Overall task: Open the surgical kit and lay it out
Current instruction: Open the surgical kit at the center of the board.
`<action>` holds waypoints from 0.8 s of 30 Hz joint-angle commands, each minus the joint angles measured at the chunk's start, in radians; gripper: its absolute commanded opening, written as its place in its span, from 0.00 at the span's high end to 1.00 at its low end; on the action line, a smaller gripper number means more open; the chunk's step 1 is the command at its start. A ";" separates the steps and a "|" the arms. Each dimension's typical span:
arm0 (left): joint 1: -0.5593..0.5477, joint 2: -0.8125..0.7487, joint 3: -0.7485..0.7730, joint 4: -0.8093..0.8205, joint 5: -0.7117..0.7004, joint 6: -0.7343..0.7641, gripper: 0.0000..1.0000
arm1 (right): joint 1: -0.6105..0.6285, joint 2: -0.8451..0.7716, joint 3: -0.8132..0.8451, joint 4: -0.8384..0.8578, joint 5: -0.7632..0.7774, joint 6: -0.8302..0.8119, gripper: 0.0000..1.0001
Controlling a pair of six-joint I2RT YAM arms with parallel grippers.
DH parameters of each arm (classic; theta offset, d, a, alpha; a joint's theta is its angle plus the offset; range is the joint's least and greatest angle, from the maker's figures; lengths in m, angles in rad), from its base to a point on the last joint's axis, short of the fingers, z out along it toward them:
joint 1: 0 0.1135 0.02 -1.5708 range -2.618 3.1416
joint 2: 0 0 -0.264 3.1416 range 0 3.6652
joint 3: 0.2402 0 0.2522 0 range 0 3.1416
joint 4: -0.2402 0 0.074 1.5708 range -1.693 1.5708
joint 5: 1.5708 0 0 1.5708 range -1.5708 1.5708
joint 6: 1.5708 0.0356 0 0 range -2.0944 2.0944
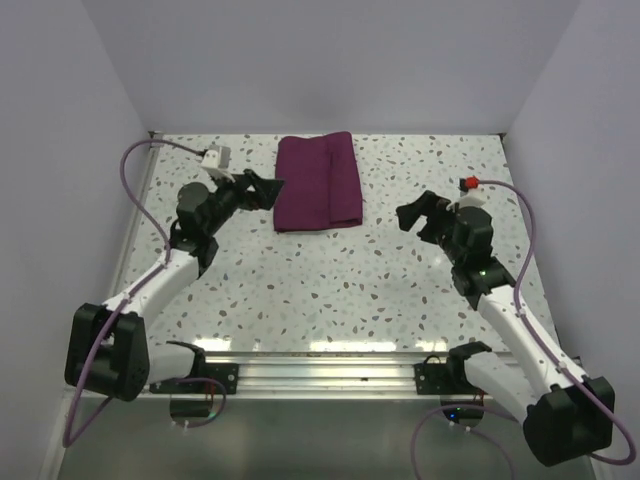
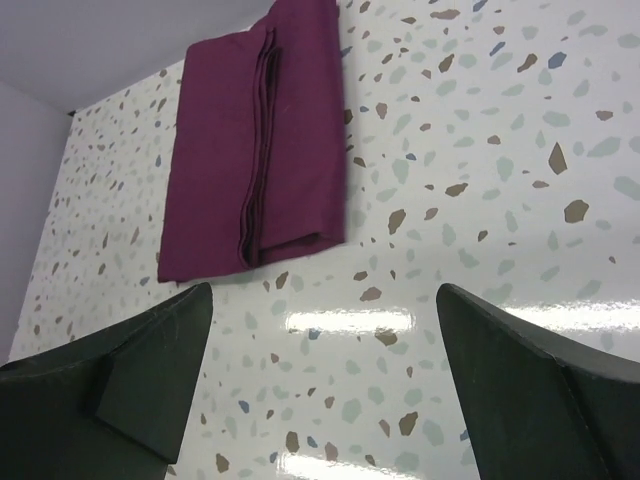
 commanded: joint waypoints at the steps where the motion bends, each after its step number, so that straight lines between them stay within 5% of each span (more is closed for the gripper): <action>1: -0.152 0.008 0.226 -0.191 -0.306 0.187 0.00 | 0.015 -0.072 0.046 -0.082 0.060 0.049 0.02; 5: -0.309 0.123 0.304 -0.164 -0.459 0.246 0.00 | 0.039 -0.144 0.024 -0.147 0.111 0.053 0.02; 13: -0.460 0.542 0.586 -0.418 -0.902 0.358 0.02 | 0.054 -0.117 0.029 -0.229 0.010 -0.030 0.04; 15: -0.513 0.603 0.635 -0.435 -0.956 0.370 0.02 | 0.057 -0.109 0.024 -0.227 0.008 -0.032 0.04; 19: -0.531 0.715 0.683 -0.446 -0.981 0.343 0.26 | 0.062 -0.091 0.020 -0.208 -0.001 -0.030 0.04; 24: -0.530 0.755 0.686 -0.432 -0.985 0.321 0.29 | 0.061 -0.083 0.020 -0.208 -0.006 -0.030 0.04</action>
